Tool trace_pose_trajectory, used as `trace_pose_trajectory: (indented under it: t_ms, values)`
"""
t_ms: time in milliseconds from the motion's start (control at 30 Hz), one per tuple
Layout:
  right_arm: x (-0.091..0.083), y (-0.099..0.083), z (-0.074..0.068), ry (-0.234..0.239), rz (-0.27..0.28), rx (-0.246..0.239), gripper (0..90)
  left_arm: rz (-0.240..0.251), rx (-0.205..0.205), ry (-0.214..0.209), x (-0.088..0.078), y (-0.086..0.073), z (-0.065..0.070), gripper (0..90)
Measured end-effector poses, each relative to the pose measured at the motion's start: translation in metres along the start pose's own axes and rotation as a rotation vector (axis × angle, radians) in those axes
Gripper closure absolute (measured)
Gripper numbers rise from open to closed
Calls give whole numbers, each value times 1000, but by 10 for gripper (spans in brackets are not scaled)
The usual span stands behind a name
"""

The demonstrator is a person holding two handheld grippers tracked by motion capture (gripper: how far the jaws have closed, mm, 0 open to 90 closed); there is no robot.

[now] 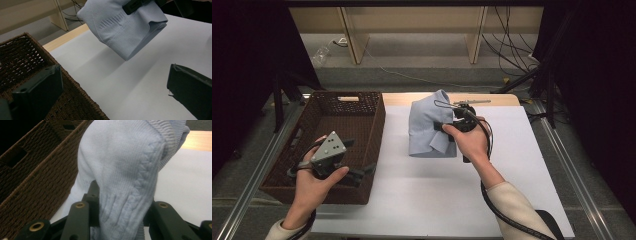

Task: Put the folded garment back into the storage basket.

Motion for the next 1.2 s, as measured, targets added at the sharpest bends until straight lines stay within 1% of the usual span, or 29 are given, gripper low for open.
trace_pose_trajectory:
  t_ms: [1200]
  values:
    - [7,4,-12,20,4,-14,644,0,0,-2,0,1,0,0]
Point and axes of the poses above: each handheld gripper's, and its own axes: x roughly forward along the jaws, y roughly out of its top, z roughly to its right, the point moved 1 cm from there along x, roughly forward along the jaws, and after that the axes turned 9 degrees about z, right-handed, at the moved point
